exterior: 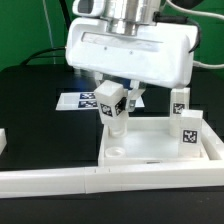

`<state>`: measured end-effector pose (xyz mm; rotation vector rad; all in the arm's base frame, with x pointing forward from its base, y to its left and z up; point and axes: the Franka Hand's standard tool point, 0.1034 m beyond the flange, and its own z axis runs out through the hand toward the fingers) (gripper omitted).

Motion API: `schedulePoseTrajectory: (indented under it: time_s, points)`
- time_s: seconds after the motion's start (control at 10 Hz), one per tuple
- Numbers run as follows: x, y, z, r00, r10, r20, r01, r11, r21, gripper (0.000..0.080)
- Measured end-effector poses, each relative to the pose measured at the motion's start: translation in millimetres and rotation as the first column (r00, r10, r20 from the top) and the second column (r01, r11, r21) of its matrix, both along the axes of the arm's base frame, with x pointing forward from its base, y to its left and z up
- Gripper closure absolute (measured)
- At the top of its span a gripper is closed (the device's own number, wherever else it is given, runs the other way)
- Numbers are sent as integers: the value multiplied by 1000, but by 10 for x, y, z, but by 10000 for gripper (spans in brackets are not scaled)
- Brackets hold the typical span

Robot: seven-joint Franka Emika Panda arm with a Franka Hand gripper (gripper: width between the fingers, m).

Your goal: Assemble square table

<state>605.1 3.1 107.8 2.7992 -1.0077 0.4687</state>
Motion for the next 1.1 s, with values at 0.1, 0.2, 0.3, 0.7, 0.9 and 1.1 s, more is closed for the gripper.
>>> schedulePoseTrajectory:
  time_s: [0.1, 0.2, 0.3, 0.7, 0.9, 1.1]
  points:
    - [50, 31, 95, 1000, 5, 22, -4, 1000, -27, 512]
    - [88, 132, 170, 998, 5, 69, -1, 998, -61, 512]
    - [52, 141, 200, 998, 5, 69, 0, 997, -74, 512]
    - [50, 134, 172, 998, 2, 69, 4, 997, -76, 512]
    - [19, 263, 58, 987, -8, 158, 24, 995, -99, 512]
    - [1, 242, -145, 980, -2, 201, 34, 987, -158, 512]
